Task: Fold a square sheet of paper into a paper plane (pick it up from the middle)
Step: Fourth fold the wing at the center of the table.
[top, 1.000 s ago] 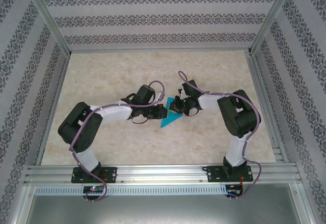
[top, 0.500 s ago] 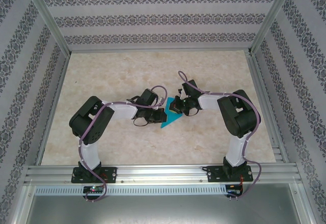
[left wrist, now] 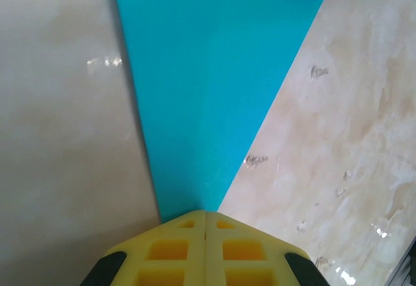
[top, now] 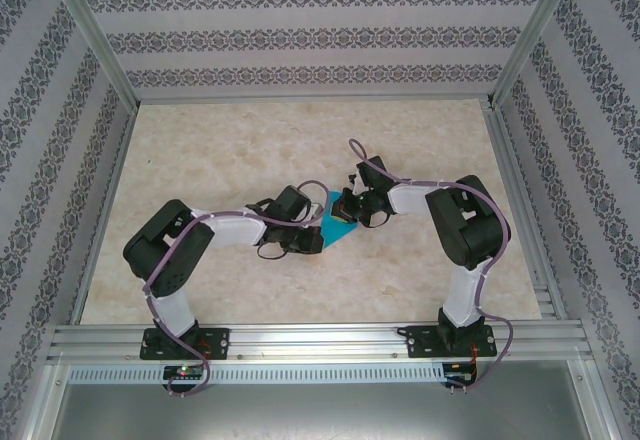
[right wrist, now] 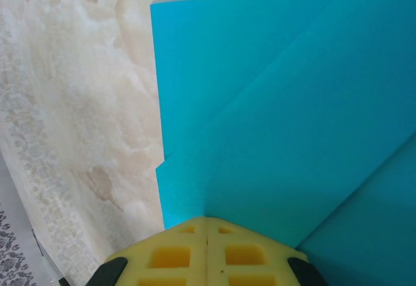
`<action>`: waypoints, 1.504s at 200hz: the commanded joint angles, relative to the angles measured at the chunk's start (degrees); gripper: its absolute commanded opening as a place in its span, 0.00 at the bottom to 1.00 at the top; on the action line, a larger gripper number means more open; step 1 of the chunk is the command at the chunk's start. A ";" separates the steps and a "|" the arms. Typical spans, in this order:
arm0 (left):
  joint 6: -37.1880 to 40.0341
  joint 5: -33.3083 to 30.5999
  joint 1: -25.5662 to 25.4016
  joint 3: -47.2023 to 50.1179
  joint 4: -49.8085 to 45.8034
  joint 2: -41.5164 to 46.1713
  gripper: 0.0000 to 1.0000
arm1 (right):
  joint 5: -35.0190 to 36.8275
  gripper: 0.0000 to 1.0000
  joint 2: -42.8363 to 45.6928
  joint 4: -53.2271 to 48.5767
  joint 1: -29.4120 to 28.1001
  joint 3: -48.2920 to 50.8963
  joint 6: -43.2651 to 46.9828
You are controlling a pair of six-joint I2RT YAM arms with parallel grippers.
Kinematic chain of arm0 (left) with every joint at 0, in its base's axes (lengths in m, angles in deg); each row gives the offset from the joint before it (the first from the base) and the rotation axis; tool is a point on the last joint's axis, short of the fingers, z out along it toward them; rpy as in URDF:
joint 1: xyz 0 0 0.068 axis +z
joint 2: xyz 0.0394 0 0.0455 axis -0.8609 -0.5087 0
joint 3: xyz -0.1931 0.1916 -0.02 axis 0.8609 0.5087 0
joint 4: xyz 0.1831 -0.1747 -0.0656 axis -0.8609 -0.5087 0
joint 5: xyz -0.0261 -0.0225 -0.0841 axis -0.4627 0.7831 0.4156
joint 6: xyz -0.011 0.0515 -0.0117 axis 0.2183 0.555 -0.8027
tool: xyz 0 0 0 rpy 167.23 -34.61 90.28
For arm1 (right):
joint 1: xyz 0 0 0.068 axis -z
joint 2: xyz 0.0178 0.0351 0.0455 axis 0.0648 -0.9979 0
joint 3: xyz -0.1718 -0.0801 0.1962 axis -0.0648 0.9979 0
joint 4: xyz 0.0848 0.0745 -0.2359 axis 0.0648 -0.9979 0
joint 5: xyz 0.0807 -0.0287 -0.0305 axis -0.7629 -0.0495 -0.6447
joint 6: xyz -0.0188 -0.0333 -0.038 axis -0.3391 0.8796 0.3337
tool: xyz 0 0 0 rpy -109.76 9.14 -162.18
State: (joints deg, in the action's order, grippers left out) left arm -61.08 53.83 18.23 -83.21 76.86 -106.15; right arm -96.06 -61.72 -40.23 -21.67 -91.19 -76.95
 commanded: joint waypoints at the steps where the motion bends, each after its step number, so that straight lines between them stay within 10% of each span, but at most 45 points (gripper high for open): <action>1: 1.37 -0.11 -1.67 4.00 -11.24 0.65 0.05 | 8.74 0.00 -5.57 -6.65 -0.10 2.40 1.13; 75: -0.08 -4.04 -1.09 -2.75 -5.86 10.80 0.09 | 7.97 0.00 -4.99 -5.80 -0.10 2.43 1.14; 301: -8.49 -8.50 -1.09 -0.25 -2.56 -2.55 0.00 | 5.18 0.00 7.57 6.12 -4.88 7.67 -0.73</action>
State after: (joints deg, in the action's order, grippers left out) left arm -68.93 46.81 17.66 -85.90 76.72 -107.33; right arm -92.89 -56.06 -35.36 -25.56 -86.05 -75.95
